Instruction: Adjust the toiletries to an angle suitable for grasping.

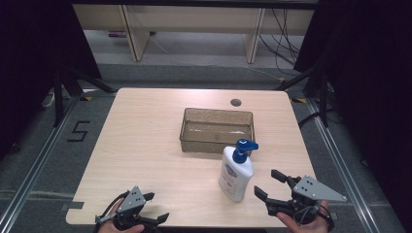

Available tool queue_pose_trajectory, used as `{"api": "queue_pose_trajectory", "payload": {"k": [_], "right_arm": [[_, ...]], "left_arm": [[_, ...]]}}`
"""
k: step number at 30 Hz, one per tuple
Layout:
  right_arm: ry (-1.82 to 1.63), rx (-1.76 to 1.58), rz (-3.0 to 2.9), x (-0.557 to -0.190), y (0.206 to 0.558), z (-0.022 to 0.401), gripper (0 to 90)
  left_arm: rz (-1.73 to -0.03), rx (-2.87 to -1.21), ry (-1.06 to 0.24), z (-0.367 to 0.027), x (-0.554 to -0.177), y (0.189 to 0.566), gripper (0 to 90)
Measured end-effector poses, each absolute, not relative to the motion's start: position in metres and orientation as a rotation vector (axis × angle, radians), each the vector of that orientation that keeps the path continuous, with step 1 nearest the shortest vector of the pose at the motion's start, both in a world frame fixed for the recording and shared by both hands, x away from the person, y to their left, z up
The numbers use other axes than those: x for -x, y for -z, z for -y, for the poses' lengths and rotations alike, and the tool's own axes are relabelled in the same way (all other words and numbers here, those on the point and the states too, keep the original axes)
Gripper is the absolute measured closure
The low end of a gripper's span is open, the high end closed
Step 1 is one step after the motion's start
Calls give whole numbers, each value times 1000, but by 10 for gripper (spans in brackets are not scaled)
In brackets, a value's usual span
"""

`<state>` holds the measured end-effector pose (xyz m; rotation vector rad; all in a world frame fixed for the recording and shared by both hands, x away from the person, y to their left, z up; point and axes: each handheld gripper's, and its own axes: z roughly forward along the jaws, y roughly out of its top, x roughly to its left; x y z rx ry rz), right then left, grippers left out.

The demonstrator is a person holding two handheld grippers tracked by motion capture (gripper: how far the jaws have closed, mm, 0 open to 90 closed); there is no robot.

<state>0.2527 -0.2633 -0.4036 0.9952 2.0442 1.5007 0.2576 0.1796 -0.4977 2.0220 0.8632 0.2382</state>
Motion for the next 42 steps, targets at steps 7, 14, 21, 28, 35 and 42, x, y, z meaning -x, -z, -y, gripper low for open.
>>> {"api": "queue_pose_trajectory", "payload": {"k": [7,14,21,28,35,42], "right_arm": [[-1540,-978,-2047,-254,397,259,232],[-1553,-986,-2051,-255,391,257,235],[-1547,-918,-2039,-259,379,253,235],[-1581,-880,-2049,-264,367,241,239],[-1587,-864,-2037,-270,364,235,249],[-1599,-863,-2046,-280,364,226,272]], "left_arm": [[-859,-2022,-231,-180,-258,498,150],[-859,-2021,-230,-180,-258,498,150],[-862,-2019,-229,-180,-259,498,150],[-857,-2024,-230,-180,-258,498,150],[-858,-2023,-231,-180,-259,498,150],[-846,-2028,-236,-181,-259,498,149]]}}
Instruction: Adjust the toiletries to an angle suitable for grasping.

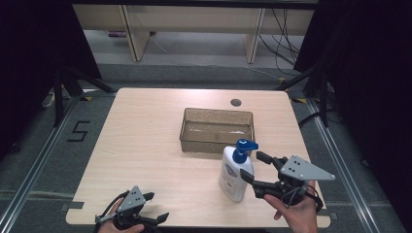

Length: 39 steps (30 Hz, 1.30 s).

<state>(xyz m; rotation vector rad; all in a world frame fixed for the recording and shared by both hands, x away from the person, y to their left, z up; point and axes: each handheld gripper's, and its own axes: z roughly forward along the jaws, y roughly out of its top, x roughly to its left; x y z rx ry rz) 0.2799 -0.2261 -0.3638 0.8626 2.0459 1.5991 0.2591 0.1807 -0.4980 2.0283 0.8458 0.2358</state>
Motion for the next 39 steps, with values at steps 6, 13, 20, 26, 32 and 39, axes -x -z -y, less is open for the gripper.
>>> {"api": "queue_pose_trajectory", "payload": {"k": [6,13,20,26,32,39], "right_arm": [[-1591,-835,-2039,-287,363,221,283],[-1579,-838,-2033,-291,362,219,289],[-1575,-795,-2019,-300,359,213,323],[-1572,-799,-2028,-304,358,210,368],[-1601,-777,-2011,-308,360,207,435],[-1620,-754,-1983,-311,359,206,514]], "left_arm": [[-848,-2027,-236,-181,-259,498,149],[-846,-2023,-238,-181,-259,499,150],[-848,-2042,-253,-182,-260,499,149],[-854,-2005,-247,-180,-260,500,150],[-851,-2017,-245,-180,-260,498,150],[-862,-2025,-233,-180,-261,498,150]]}}
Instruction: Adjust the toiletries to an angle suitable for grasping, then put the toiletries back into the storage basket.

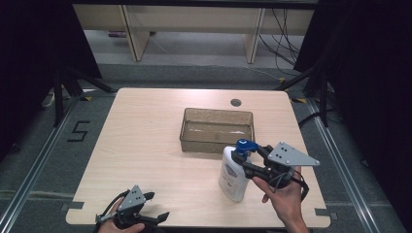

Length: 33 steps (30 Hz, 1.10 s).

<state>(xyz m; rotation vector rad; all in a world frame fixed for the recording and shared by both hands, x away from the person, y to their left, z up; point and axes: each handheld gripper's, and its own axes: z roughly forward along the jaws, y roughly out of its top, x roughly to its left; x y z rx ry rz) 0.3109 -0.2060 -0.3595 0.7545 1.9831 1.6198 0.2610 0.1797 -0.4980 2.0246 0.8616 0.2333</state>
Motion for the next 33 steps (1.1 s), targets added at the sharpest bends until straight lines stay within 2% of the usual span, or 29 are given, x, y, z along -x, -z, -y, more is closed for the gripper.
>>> {"api": "queue_pose_trajectory", "payload": {"k": [11,15,33], "right_arm": [[-1631,-743,-1987,-314,358,204,605],[-1627,-733,-1979,-313,358,203,623],[-1605,-767,-1958,-316,356,200,629]], "left_arm": [[-838,-2054,-232,-181,-261,498,150],[-857,-2016,-221,-179,-260,499,149],[-851,-2022,-225,-180,-259,498,150]]}}
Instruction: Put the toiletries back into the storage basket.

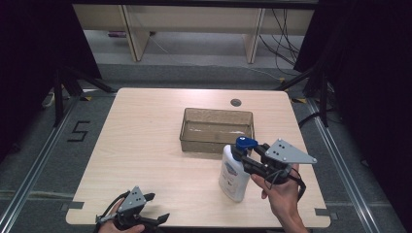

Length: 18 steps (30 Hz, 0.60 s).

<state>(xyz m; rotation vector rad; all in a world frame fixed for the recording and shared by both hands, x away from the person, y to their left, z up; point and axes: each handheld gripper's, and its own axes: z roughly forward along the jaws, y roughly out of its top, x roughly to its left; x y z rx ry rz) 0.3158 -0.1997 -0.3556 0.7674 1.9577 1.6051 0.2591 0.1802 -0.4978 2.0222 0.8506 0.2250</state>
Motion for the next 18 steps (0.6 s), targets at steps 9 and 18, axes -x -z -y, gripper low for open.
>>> {"api": "queue_pose_trajectory", "payload": {"k": [9,18], "right_arm": [[-1669,-779,-1944,-318,341,197,657],[-1653,-758,-1905,-324,329,200,657]], "left_arm": [[-853,-2017,-225,-180,-258,498,150],[-847,-2013,-226,-180,-258,498,150]]}}
